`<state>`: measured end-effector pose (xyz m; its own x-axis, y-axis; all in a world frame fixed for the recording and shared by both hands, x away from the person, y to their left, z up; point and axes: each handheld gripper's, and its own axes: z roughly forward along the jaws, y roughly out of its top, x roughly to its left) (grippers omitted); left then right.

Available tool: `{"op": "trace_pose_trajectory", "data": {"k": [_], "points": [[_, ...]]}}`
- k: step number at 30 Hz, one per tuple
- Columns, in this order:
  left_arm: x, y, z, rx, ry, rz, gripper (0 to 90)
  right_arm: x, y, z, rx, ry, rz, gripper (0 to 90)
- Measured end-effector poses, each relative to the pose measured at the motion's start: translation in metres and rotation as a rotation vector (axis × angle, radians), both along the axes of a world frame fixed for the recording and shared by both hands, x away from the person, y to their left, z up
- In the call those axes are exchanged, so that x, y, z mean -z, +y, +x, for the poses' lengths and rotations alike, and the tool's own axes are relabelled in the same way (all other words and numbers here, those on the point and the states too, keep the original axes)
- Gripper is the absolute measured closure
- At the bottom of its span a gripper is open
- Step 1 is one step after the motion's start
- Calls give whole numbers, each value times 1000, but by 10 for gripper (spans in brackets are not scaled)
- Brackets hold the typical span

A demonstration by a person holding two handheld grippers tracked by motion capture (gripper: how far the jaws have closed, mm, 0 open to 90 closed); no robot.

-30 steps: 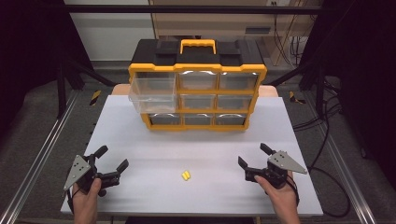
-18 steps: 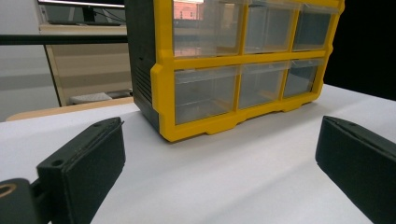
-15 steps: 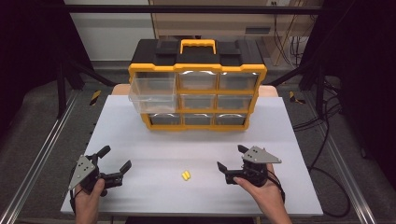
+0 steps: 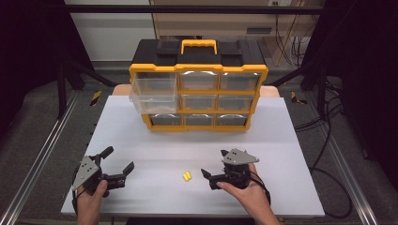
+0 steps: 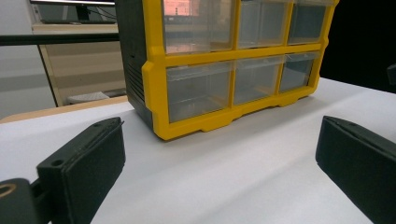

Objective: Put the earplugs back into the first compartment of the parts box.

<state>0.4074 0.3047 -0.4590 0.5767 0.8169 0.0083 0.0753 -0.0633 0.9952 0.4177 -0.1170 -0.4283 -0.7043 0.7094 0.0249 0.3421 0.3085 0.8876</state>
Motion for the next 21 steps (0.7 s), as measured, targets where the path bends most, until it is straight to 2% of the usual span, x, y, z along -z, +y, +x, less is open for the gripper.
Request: {"op": "trace_pose_trajectory", "data": {"k": [3,12,16,21], "points": [[0,0,0,0,1,1,12,3,13,1,-13,10,-15,60],[0,-2,0,3,-1,0,12,8,30,1,-53,31,-39,57],[0,-3,0,7,-7,1,11,12,39,2,-63,58,-40,55],[0,-4,0,8,-5,6,12,18,50,5,-80,77,-79,71]]}}
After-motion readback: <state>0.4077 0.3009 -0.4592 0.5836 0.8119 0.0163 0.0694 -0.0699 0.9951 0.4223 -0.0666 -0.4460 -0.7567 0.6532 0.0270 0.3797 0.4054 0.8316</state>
